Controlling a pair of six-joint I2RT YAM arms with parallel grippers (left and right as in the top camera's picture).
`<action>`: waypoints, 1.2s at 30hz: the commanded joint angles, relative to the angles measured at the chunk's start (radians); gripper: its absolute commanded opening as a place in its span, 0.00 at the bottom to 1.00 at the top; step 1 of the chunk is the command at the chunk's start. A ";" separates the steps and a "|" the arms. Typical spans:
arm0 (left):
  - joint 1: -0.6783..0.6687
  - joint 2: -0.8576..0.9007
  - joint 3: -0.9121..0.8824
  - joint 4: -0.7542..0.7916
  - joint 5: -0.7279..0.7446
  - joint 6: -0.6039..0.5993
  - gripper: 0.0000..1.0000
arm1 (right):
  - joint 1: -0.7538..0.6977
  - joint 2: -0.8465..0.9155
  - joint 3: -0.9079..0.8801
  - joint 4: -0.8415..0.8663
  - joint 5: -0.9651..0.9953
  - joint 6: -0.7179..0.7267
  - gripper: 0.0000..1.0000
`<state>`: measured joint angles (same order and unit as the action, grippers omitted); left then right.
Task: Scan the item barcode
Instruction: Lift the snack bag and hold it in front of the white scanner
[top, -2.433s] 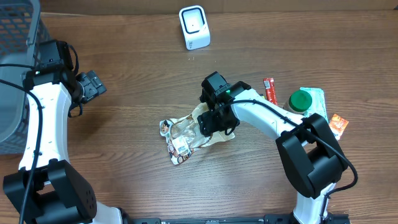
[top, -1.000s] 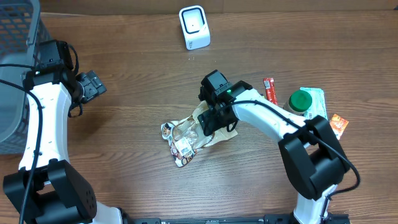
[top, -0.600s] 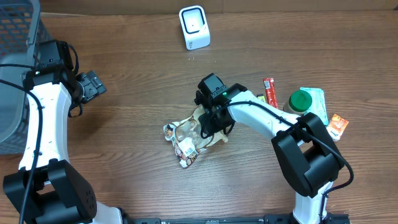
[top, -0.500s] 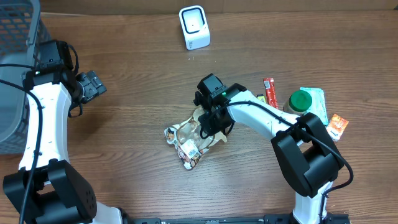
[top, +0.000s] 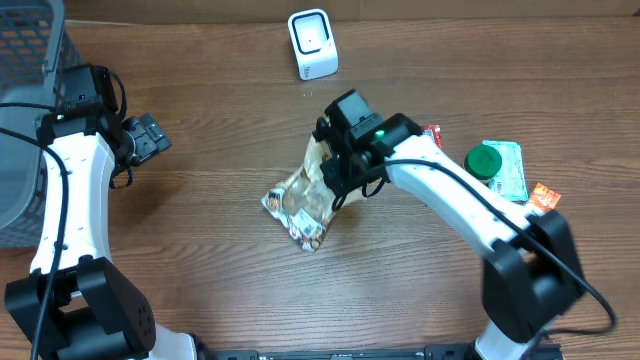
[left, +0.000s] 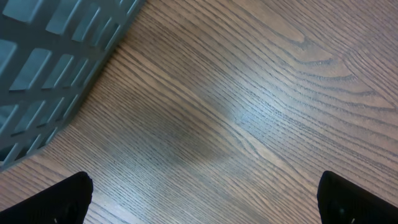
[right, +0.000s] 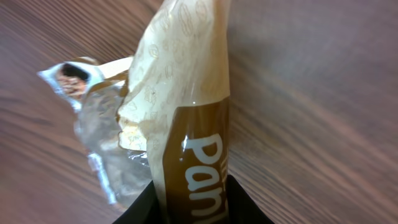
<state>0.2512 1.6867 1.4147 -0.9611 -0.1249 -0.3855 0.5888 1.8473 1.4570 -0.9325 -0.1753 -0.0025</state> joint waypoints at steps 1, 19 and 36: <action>0.004 -0.011 0.011 0.000 -0.013 0.004 1.00 | -0.005 -0.095 0.069 0.003 -0.002 -0.006 0.04; 0.004 -0.011 0.011 0.000 -0.013 0.004 1.00 | -0.013 -0.098 0.331 0.339 0.409 -0.292 0.03; 0.004 -0.011 0.011 0.000 -0.013 0.004 1.00 | -0.068 0.217 0.331 1.032 0.500 -0.734 0.06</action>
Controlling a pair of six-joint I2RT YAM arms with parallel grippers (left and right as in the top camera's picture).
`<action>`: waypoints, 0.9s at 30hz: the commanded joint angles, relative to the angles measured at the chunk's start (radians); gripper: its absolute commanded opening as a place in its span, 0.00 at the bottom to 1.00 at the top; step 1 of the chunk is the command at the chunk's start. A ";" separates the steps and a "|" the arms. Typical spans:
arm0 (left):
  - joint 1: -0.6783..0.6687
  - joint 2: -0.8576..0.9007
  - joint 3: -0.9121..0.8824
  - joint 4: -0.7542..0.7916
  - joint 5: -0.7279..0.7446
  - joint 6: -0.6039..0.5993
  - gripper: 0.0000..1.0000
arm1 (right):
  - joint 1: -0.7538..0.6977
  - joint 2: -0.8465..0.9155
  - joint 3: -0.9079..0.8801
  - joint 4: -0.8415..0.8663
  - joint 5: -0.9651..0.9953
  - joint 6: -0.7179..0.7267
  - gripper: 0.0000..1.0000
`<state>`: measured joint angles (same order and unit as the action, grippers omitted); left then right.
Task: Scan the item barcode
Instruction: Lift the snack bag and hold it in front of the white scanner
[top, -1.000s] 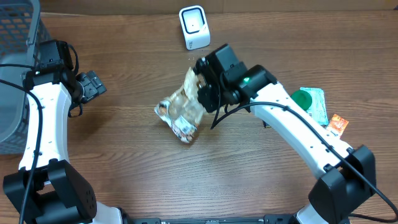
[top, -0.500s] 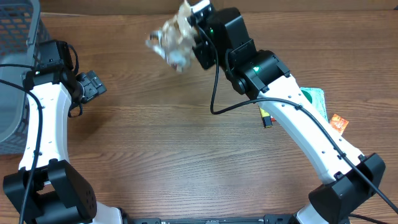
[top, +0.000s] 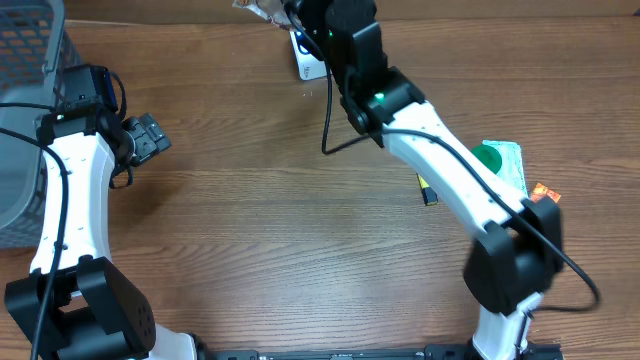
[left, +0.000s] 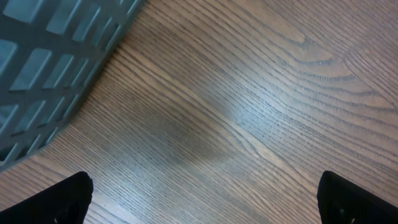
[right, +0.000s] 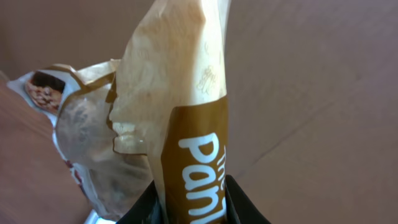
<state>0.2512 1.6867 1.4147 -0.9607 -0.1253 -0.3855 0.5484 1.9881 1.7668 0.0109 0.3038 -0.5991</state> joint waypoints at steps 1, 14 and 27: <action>0.004 -0.011 0.011 0.000 -0.013 0.004 1.00 | -0.036 0.103 0.021 0.137 0.022 -0.171 0.07; 0.004 -0.011 0.011 0.000 -0.013 0.004 1.00 | -0.109 0.322 0.021 0.520 0.024 -0.261 0.07; 0.004 -0.011 0.011 0.000 -0.013 0.004 1.00 | -0.105 0.377 0.021 0.454 0.026 -0.130 0.05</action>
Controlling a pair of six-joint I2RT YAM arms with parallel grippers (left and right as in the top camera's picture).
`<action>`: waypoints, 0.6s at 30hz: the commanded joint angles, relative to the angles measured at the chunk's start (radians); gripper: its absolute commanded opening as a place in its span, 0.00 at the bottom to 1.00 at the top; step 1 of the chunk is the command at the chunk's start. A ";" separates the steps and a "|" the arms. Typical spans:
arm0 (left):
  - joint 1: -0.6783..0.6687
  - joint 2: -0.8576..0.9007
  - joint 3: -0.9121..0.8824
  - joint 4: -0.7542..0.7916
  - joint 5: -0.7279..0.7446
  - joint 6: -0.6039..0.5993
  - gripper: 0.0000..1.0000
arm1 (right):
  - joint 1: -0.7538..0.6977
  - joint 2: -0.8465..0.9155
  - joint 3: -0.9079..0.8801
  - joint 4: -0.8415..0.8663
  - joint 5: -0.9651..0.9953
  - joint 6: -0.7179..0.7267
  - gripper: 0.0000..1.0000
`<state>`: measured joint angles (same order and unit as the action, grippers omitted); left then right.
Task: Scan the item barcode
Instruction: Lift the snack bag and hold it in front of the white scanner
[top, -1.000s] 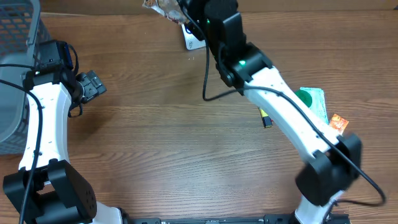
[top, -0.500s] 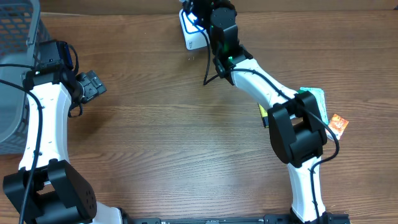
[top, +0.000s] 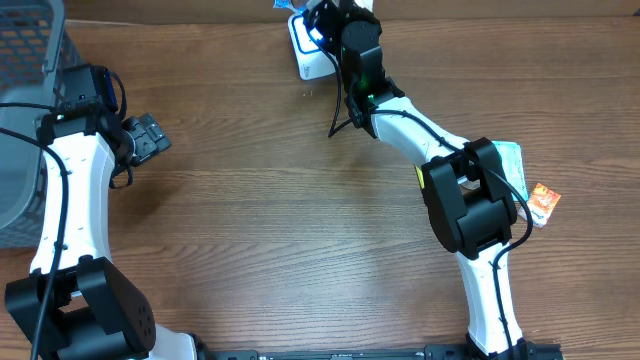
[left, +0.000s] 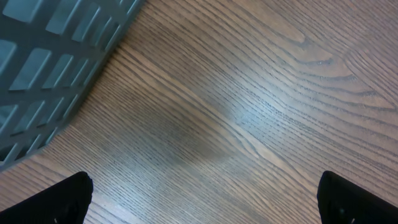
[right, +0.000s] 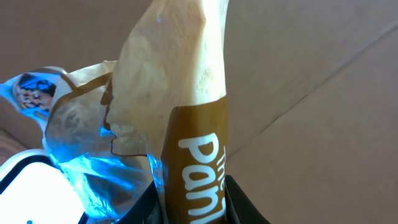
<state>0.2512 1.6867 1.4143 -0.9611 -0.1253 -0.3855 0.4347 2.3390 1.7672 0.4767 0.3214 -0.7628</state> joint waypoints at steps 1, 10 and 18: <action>0.004 -0.011 0.011 0.000 -0.013 0.004 1.00 | 0.011 0.026 0.021 -0.020 0.008 0.034 0.05; 0.004 -0.011 0.011 0.000 -0.013 0.004 1.00 | 0.061 0.026 0.021 -0.046 0.053 0.022 0.06; 0.004 -0.011 0.011 0.000 -0.013 0.004 1.00 | 0.111 0.026 0.021 -0.045 0.054 0.022 0.04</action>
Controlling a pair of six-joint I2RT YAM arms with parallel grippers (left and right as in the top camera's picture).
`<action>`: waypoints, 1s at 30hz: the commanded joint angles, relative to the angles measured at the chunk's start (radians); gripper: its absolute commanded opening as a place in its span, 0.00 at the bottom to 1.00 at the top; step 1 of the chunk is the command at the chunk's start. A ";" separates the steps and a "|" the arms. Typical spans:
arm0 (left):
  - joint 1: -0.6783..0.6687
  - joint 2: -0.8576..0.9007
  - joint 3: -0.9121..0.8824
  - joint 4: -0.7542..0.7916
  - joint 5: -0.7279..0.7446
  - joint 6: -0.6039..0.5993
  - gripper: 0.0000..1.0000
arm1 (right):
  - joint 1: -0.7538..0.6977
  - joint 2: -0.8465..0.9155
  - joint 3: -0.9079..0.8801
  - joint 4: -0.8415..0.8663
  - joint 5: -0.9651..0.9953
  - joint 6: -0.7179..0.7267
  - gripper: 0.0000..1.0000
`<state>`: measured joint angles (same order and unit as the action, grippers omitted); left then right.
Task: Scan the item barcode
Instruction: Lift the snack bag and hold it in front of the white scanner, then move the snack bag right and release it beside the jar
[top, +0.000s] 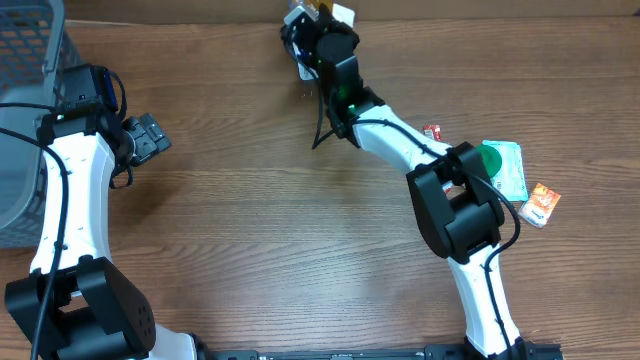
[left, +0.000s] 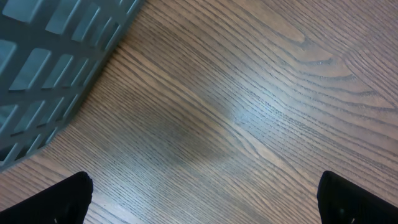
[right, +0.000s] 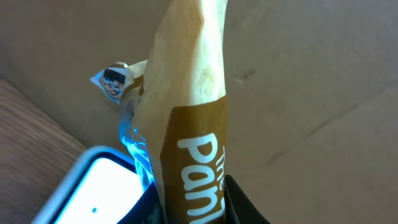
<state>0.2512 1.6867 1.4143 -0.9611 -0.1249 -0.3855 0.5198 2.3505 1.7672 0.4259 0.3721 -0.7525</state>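
Note:
My right gripper (right: 189, 205) is shut on a brown and tan snack bag (right: 186, 106) with white lettering. The bag is held up at the table's far edge, right over the white barcode scanner (right: 93, 190), whose blue light falls on the bag's clear lower part. In the overhead view the right gripper (top: 318, 40) covers most of the scanner, and only a bit of the bag (top: 300, 12) shows. My left gripper (left: 202, 199) is open over bare wood at the left, nothing between its fingers.
A grey mesh basket (top: 25, 110) stands at the far left. At the right lie a green-lidded packet (top: 497, 165), a small red item (top: 432, 132) and an orange sachet (top: 540, 203). A cardboard wall (right: 298, 74) rises behind the scanner.
My right gripper has shifted a little to the left with the bag, so the scanner now shows larger under the bag. The left arm has not moved.
My right gripper was shut on the snack bag low over the middle of the table. Then it held the bag up at the far edge near the scanner. After that blue scanner light fell on the bag, and now the bag sits right over the scanner.

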 joint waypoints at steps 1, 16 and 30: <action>0.004 -0.011 0.011 0.000 -0.013 0.004 1.00 | 0.032 0.015 0.021 0.005 0.010 0.012 0.04; 0.004 -0.011 0.011 0.000 -0.013 0.004 1.00 | 0.071 0.005 0.021 -0.198 0.178 0.100 0.04; 0.004 -0.011 0.011 0.000 -0.013 0.004 1.00 | 0.063 -0.328 0.021 -0.675 0.126 0.315 0.04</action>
<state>0.2512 1.6867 1.4143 -0.9607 -0.1253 -0.3855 0.5930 2.1818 1.7687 -0.1234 0.5213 -0.5488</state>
